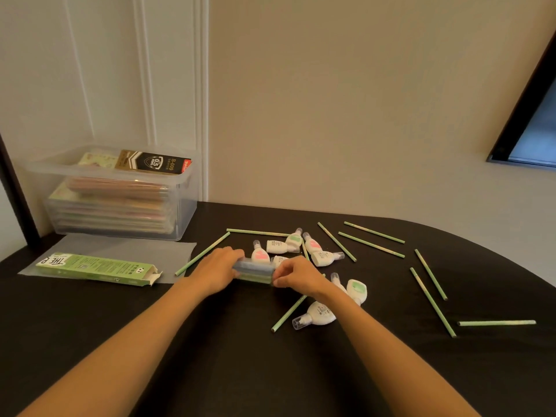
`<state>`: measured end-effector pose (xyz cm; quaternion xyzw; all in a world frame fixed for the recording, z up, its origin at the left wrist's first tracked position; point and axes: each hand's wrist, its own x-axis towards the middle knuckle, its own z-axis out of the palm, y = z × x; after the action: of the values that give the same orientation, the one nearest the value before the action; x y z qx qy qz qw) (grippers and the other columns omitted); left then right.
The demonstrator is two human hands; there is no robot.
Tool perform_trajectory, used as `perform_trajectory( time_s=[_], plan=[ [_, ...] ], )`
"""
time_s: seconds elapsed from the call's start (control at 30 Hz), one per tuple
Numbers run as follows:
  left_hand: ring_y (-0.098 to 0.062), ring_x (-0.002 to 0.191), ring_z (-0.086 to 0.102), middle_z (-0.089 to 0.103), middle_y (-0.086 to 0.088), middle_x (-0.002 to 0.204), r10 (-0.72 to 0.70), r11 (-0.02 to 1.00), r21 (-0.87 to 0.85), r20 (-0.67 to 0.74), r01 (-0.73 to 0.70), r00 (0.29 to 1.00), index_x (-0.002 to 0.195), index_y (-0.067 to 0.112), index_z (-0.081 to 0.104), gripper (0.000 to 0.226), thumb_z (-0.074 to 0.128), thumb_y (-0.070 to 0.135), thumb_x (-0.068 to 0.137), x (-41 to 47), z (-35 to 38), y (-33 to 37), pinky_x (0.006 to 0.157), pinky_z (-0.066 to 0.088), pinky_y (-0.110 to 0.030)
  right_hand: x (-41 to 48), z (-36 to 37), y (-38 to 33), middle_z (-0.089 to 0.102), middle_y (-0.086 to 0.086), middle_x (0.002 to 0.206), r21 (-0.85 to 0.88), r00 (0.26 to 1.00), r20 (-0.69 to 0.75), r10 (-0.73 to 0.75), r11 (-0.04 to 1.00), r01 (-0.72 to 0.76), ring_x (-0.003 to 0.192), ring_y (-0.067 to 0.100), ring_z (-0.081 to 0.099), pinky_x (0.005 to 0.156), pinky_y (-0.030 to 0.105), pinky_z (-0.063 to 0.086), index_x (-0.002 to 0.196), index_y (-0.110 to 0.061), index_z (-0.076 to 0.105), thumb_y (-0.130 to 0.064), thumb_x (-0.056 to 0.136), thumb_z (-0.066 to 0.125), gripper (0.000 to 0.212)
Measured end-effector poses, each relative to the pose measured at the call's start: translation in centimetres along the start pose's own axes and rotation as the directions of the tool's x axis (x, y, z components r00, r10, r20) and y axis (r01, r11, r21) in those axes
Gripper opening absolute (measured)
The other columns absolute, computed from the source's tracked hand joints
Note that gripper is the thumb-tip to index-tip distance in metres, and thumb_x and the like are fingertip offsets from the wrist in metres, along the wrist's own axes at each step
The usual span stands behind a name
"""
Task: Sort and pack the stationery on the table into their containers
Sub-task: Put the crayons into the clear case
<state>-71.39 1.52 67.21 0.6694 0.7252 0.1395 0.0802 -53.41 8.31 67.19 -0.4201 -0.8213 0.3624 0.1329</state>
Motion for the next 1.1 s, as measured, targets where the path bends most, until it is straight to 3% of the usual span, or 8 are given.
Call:
perform_trajectory(
  time_s=[0.17,0.37,0.53,0.63,0.7,0.83,1.0,1.1],
  plan=[
    [-0.015,0.099,0.051,0.055,-0.003,0.110,0.026,0.983,-0.180,-0.102,-0.044,0.994,0.107,0.016,0.057,0.016,0.054,0.012,0.092,0.6,-1.6,0.9,0.082,0.042,-0.026,0.2,-0.2,0.0,0.061,0.010,0.100,0.064,0.992,-0.125,-0.028,0.997,0.036,0.093,0.012,0.053,0.075,0.018,0.046,0.091,-0.001,0.069,-0.007,0.083,0.064,0.010],
    [-0.022,0.108,0.052,0.057,-0.003,0.117,0.000,0.981,0.196,0.020,-0.004,1.000,0.115,0.018,0.050,0.024,0.053,0.028,0.093,0.3,0.3,1.3,0.087,0.039,-0.033,0.3,0.1,0.8,0.069,0.017,0.099,0.170,0.989,-0.115,0.097,0.982,-0.077,0.087,0.016,0.060,0.089,0.035,0.052,0.090,-0.002,0.070,-0.004,0.082,0.065,0.010],
    [-0.023,0.098,0.056,0.058,-0.008,0.110,-0.118,0.987,-0.114,-0.019,0.115,0.993,0.109,0.011,0.054,0.022,0.052,0.026,0.094,0.9,0.1,2.9,0.080,0.043,-0.031,0.5,-1.0,0.6,0.067,0.014,0.090,0.188,0.970,-0.155,0.188,0.969,-0.158,0.084,0.016,0.061,0.087,0.032,0.053,0.101,0.000,0.066,-0.011,0.090,0.057,0.018],
    [-0.020,0.095,0.056,0.055,-0.008,0.106,-0.237,0.844,-0.497,-0.009,0.202,0.971,0.105,0.010,0.051,0.017,0.049,0.023,0.095,0.9,0.0,3.5,0.077,0.046,-0.031,0.2,-1.9,0.7,0.065,0.011,0.088,0.395,0.907,-0.288,0.309,0.901,-0.181,0.085,0.019,0.064,0.086,0.034,0.055,0.108,0.000,0.061,-0.014,0.094,0.051,0.023],
    [-0.019,0.098,0.055,0.053,-0.007,0.110,-0.259,0.613,-0.763,0.052,0.206,0.965,0.114,0.010,0.048,0.019,0.046,0.020,0.097,0.6,-0.2,4.1,0.081,0.048,-0.032,-0.3,-2.6,0.3,0.065,0.011,0.091,0.539,0.904,-0.242,0.353,0.823,-0.178,0.083,0.019,0.065,0.078,0.029,0.056,0.114,-0.006,0.057,-0.017,0.096,0.048,0.023],
    [-0.020,0.110,0.052,0.051,-0.006,0.122,-0.149,0.257,-0.945,0.167,0.201,0.975,0.122,0.015,0.043,0.026,0.044,0.008,0.096,-0.1,0.0,4.9,0.098,0.044,-0.042,-1.5,-2.6,-1.3,0.064,0.005,0.101,0.544,0.946,-0.116,0.303,0.816,-0.195,0.079,0.012,0.058,0.065,0.023,0.047,0.127,-0.011,0.052,-0.033,0.097,0.043,0.038],
    [-0.023,0.125,0.045,0.048,-0.009,0.132,-0.081,0.311,-0.928,0.188,0.204,0.979,0.121,0.021,0.043,0.034,0.039,-0.001,0.095,-0.8,0.9,5.1,0.108,0.036,-0.047,-2.3,-2.2,-2.0,0.060,0.003,0.100,0.577,0.969,-0.086,0.233,0.804,-0.142,0.078,0.011,0.050,0.076,0.028,0.043,0.109,-0.021,0.053,-0.034,0.098,0.040,0.021],
    [-0.023,0.125,0.047,0.048,-0.009,0.133,-0.065,0.308,-0.936,0.156,0.169,0.986,0.133,0.015,0.041,0.039,0.035,0.000,0.097,-0.8,0.5,4.9,0.106,0.038,-0.044,-2.5,-2.0,-1.9,0.060,0.003,0.097,0.610,0.972,-0.083,0.219,0.782,-0.124,0.076,0.011,0.049,0.069,0.025,0.042,0.097,-0.025,0.056,-0.032,0.097,0.042,0.016]
  ],
)
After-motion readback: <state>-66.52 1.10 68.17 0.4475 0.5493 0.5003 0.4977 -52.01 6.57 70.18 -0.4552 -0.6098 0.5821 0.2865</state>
